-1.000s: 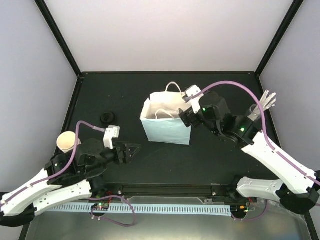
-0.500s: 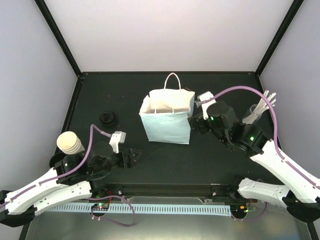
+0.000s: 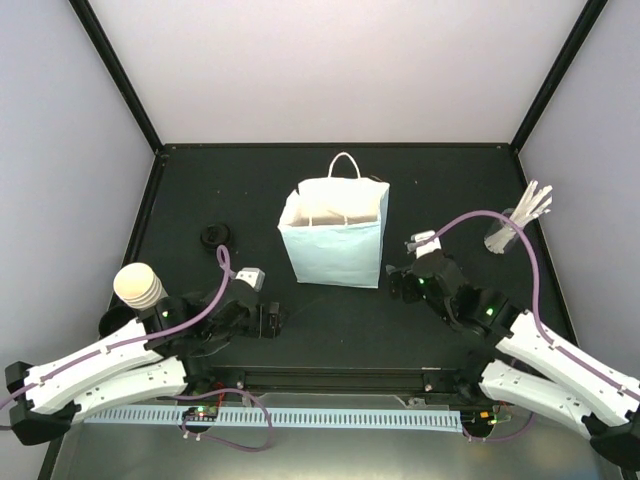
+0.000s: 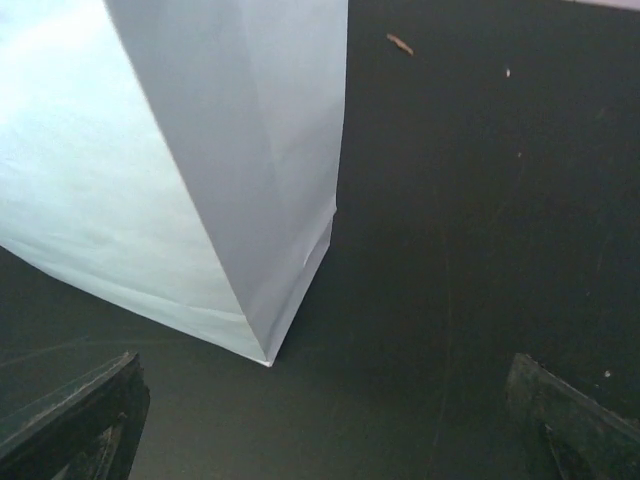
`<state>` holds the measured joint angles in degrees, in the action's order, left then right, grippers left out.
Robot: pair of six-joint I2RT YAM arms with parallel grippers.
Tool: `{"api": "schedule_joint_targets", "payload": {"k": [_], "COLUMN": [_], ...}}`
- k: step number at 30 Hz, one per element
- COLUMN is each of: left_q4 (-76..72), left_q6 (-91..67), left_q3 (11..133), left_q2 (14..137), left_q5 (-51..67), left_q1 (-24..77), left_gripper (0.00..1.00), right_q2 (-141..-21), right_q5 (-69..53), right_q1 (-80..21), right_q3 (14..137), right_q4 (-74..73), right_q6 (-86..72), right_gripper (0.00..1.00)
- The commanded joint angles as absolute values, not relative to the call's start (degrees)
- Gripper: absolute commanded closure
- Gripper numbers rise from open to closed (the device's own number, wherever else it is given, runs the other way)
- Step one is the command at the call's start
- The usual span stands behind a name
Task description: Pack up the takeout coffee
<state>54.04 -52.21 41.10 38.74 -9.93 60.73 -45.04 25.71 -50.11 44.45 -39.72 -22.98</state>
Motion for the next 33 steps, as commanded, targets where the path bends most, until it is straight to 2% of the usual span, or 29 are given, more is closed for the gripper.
{"api": "schedule_joint_targets", "payload": {"k": [1,10,15,20,26,33], "left_q4": [56.2,55.1,50.6,49.2,46.6,51.2], "left_q6": [-49.9,-47.8,-46.8,-44.9,-42.4,-33.7], "left_q3": [44.1,45.5,47.3,47.0,43.6,47.3], "left_q2": [40.7,47.9,53.7,57.6,55.2,53.8], "left_q5": [-11.0,-8.9,-5.2,-6.4,-4.6,-6.0], "left_q1": [59.2,56.2,54.9,53.8,46.7,34.6], "left_gripper": [0.01,0.01,0.01,0.01,0.01,0.01], "right_q2": [-42.6,-43.0,-46.1,-46.7,-44.7,-44.6], "right_q5": [26.5,27.4,32.2,33.0,30.8,30.2], "right_q1": [-49.9,-49.8,-49.9,-49.9,-49.9,-49.9], "right_q3": [39.3,31.3,29.8,27.2,25.3,24.6], "right_q4": [-31.4,-25.1,-26.0,-22.1,-20.1,-19.7], "right_q6": [-26.3,-30.4,-34.3,-32.8,-31.4,-32.3], "right_gripper": [0.0,0.0,0.0,0.0,0.0,0.0]}}
